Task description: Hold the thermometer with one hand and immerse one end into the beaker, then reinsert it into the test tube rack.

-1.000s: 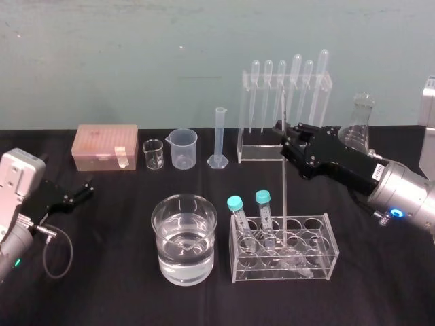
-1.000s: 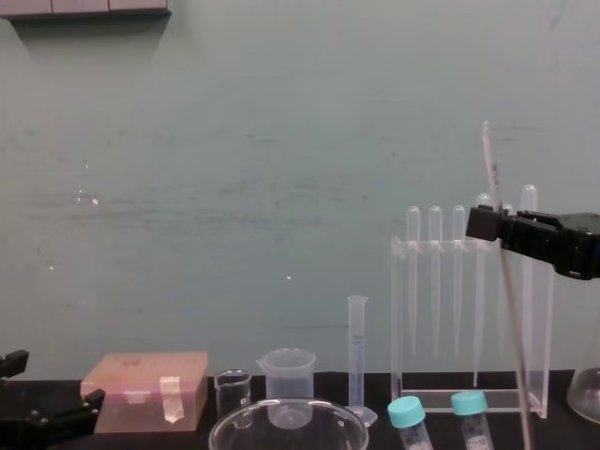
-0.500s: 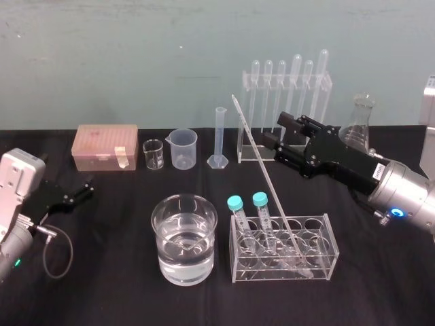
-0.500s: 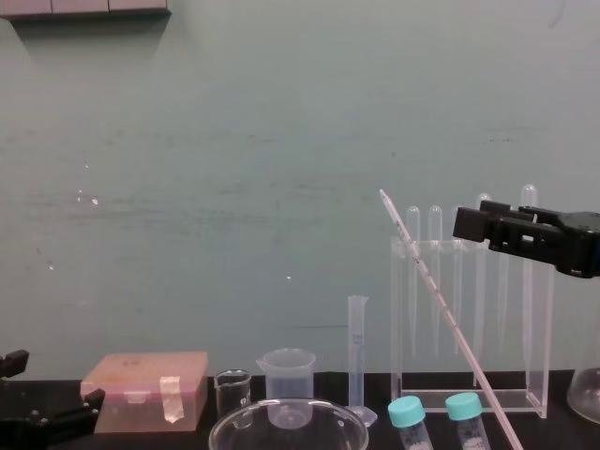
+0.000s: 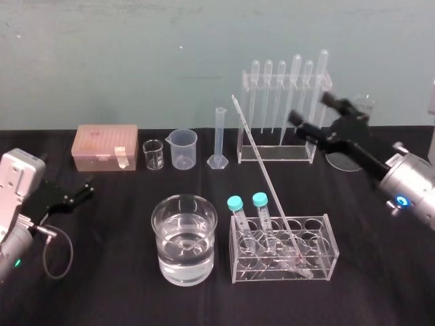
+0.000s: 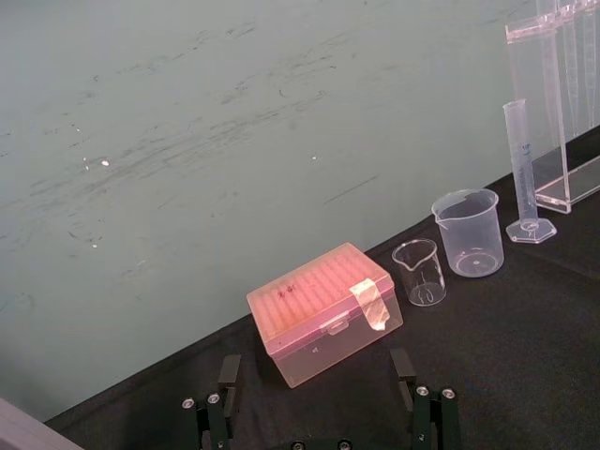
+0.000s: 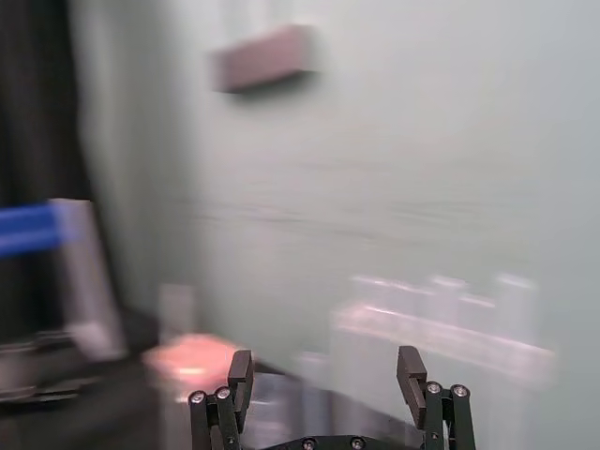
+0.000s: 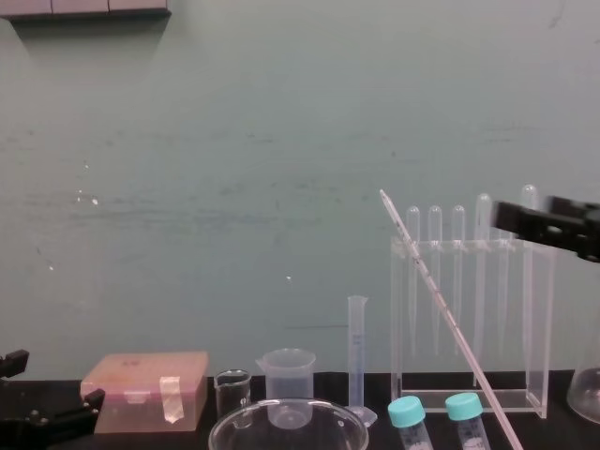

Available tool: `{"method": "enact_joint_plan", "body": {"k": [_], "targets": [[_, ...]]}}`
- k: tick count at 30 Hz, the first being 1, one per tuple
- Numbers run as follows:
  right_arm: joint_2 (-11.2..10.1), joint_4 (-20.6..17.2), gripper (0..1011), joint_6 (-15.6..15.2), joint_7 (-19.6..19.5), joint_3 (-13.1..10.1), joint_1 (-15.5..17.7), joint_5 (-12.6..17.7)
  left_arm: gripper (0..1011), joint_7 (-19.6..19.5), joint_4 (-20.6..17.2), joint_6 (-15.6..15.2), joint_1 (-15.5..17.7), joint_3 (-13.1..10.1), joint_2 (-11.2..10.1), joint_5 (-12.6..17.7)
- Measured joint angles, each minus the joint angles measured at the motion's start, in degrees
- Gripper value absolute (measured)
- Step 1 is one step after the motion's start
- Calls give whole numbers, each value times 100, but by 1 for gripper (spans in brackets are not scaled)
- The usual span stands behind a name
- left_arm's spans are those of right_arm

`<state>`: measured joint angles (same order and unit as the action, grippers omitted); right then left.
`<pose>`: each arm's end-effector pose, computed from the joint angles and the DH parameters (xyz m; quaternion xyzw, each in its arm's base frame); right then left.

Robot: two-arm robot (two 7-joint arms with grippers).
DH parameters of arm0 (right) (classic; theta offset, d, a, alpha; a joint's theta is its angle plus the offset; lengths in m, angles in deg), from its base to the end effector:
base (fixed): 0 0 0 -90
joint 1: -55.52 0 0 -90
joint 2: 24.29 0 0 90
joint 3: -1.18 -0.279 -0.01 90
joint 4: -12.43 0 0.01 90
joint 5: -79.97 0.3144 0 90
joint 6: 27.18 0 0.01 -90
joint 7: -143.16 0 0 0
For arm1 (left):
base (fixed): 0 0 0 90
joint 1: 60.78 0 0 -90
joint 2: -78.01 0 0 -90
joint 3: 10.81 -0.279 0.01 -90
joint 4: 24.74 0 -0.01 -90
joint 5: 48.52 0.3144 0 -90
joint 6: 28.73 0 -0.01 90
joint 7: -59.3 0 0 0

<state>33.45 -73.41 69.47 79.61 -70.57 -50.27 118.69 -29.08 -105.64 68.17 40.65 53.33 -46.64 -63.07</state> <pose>0.3911 -0.0788 -0.2207 0.0733 -0.0403 -0.4263 0.9007 0.3616 0.0750 -0.2945 0.1416 -0.1324 0.5800 0.7913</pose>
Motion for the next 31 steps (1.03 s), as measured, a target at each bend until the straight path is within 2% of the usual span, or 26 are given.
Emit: {"method": "enact_joint_plan", "body": {"k": [1,3,5,8,11,17,31], "targets": [[69,32,1002,12,-416,-81,52,-199,1008,0,0,0,0,0,0,0],[139,86,1003,26,-814,-149,98,-422,1008,0,0,0,0,0,0,0],[219,211,1002,10,-1400,-200,158,-817,1008,0,0,0,0,0,0,0],[289,357,1003,-73,-1851,-215,221,-1164,1008,0,0,0,0,0,0,0],[345,495,1003,-205,-2127,-204,294,-1409,1008,0,0,0,0,0,0,0],[457,656,1003,-387,-2364,-182,379,-1633,1008,0,0,0,0,0,0,0],[447,642,1003,-373,-2397,-191,376,-1638,1008,0,0,0,0,0,0,0]]}}
